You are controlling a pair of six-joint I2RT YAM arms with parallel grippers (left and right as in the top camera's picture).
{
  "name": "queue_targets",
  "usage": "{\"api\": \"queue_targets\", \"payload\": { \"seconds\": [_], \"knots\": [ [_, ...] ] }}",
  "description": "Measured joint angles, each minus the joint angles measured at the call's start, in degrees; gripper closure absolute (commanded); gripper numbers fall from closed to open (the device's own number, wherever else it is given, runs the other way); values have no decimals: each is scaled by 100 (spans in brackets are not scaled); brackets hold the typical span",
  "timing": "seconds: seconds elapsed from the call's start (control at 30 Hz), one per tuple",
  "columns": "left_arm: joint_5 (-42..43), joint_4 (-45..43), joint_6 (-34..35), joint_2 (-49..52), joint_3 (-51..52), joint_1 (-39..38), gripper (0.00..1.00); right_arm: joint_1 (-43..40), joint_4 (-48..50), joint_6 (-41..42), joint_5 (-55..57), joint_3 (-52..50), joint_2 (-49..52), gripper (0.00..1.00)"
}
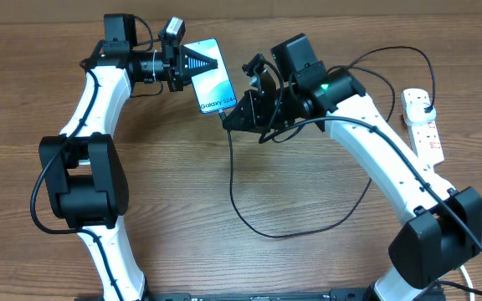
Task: Plug charger to phone and switch on socket
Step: 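Push the connector up into the phone port with the right gripper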
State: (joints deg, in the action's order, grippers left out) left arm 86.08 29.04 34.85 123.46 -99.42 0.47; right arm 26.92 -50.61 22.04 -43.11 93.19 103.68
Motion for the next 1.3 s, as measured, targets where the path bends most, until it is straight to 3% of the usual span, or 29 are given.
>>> {"api": "queue_targets", "payload": {
  "seconds": [0.73,1.3],
  "knots": [
    [-142,-17,573,22,-2,2,96,-74,133,-87,-105,0,98,96],
    [-177,-35,514,22,-2,4,96,-74,223,26,-105,-4,109,96]
  ]
}}
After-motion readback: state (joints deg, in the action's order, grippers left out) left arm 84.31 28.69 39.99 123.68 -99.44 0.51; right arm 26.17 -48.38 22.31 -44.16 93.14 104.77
